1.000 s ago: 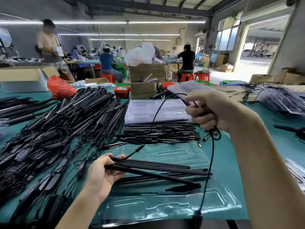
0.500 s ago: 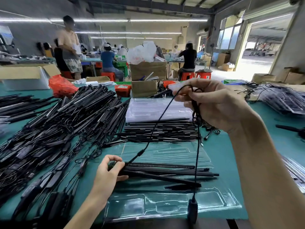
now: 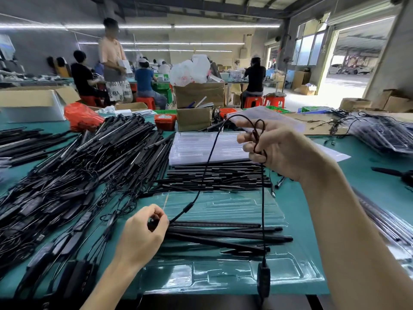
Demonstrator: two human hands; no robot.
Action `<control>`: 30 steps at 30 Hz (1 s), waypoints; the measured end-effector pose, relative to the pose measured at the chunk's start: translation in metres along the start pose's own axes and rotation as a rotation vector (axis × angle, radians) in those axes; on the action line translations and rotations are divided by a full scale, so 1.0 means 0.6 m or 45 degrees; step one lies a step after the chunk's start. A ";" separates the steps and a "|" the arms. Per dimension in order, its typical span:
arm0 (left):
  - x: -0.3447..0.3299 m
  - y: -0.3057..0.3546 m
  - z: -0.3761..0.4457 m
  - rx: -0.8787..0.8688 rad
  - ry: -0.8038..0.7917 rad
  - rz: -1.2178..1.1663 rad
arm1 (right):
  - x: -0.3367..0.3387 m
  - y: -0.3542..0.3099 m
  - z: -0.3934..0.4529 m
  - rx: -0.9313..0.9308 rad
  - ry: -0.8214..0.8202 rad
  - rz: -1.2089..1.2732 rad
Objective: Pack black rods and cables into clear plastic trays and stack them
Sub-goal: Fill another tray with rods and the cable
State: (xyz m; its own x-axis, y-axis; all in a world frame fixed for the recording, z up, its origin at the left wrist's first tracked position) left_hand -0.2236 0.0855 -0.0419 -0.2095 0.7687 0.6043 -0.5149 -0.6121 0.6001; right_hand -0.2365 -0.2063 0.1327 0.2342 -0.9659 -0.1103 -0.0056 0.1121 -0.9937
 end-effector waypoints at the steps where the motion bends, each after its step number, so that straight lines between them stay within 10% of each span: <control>1: 0.001 0.000 -0.001 -0.040 -0.018 0.068 | 0.004 0.006 0.000 -0.004 -0.002 -0.002; 11: -0.008 0.006 -0.010 -0.256 -0.134 0.461 | 0.023 0.054 0.005 -0.153 -0.025 -0.130; 30: -0.023 -0.007 -0.008 -0.392 -0.683 -0.109 | 0.011 0.056 0.011 -0.107 -0.039 -0.125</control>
State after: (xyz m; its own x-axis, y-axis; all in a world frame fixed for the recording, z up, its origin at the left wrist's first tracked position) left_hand -0.2225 0.0784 -0.0552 0.2489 0.5637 0.7876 -0.7440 -0.4094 0.5281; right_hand -0.2284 -0.2076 0.0989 0.2675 -0.9635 -0.0134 -0.0624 -0.0034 -0.9980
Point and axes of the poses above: each hand's wrist, its own z-axis towards the middle knuckle, its own x-axis out of the back of the hand, y = z × x, the point moved 2 cm from there along z, towards the middle knuckle, and after that the axes turned 10 degrees about -x, right-handed, at the moved point
